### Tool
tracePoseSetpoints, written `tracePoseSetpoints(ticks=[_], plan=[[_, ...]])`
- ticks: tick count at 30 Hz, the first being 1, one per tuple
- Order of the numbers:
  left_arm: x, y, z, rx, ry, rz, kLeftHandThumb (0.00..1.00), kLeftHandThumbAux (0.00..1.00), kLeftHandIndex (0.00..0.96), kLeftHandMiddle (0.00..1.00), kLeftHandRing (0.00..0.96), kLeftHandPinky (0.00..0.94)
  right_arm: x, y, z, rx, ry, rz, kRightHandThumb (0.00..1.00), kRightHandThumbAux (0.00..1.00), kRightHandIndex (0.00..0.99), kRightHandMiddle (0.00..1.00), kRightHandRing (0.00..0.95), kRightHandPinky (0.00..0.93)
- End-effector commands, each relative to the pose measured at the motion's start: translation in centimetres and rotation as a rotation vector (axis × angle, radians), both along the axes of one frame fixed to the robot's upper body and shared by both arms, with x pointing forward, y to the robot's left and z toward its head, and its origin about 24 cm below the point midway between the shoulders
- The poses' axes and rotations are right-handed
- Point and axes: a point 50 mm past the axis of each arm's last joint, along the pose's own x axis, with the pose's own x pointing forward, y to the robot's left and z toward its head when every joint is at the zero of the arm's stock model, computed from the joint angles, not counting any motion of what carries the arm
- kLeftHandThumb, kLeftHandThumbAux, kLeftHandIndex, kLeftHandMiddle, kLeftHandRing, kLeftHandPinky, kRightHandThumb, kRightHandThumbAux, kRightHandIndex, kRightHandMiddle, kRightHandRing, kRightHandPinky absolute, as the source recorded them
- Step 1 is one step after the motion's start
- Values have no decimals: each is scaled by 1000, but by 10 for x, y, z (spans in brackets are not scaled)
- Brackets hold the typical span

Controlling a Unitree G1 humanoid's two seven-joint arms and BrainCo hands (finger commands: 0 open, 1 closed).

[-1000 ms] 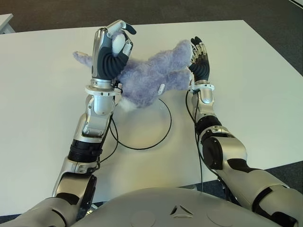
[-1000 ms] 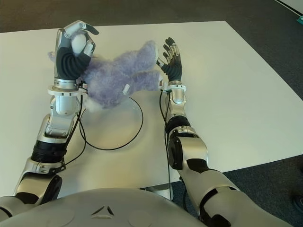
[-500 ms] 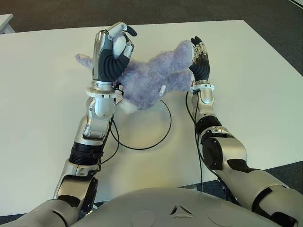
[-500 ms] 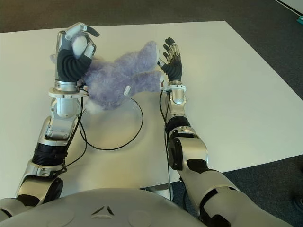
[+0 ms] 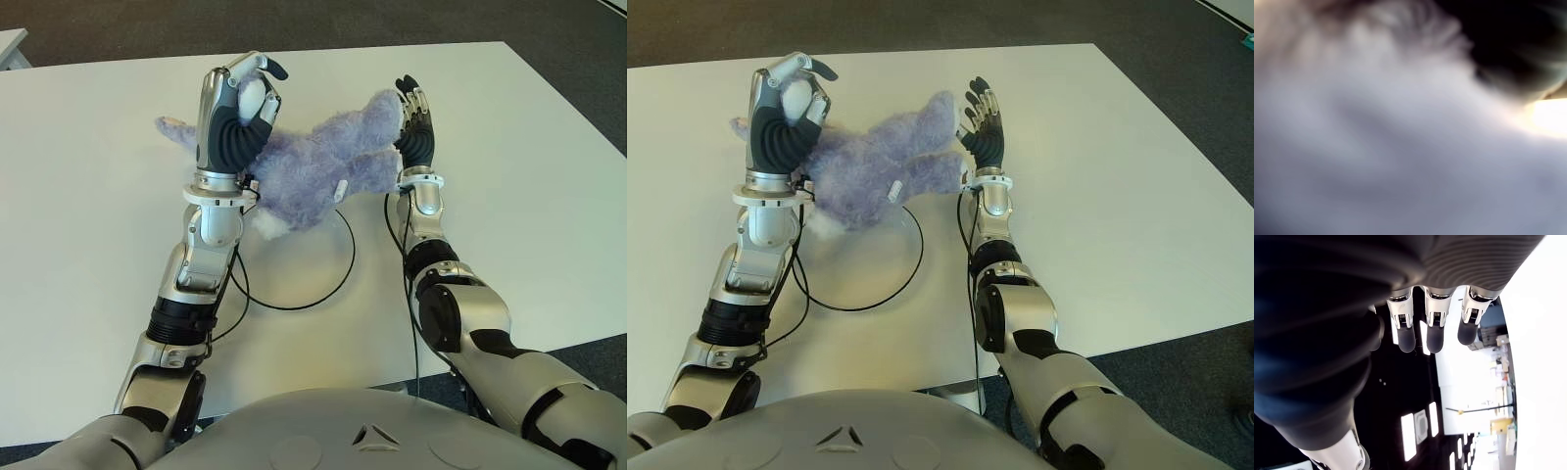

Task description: Put the doll into the plate.

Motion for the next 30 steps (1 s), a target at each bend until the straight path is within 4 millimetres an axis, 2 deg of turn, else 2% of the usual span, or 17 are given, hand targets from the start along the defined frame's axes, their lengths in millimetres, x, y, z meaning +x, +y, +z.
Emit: tracePoseSetpoints(ticks=[1, 30], plan=[[-3, 0, -1, -15, 7, -2, 731, 694, 444, 837, 846, 849, -15, -2, -34, 18, 113, -13, 220, 839, 85, 101, 84, 72], [-6, -1, -4, -86, 57, -6, 728, 695, 444, 826, 838, 845, -14, -2, -34, 21, 109, -10, 217, 825, 82, 102, 84, 70]])
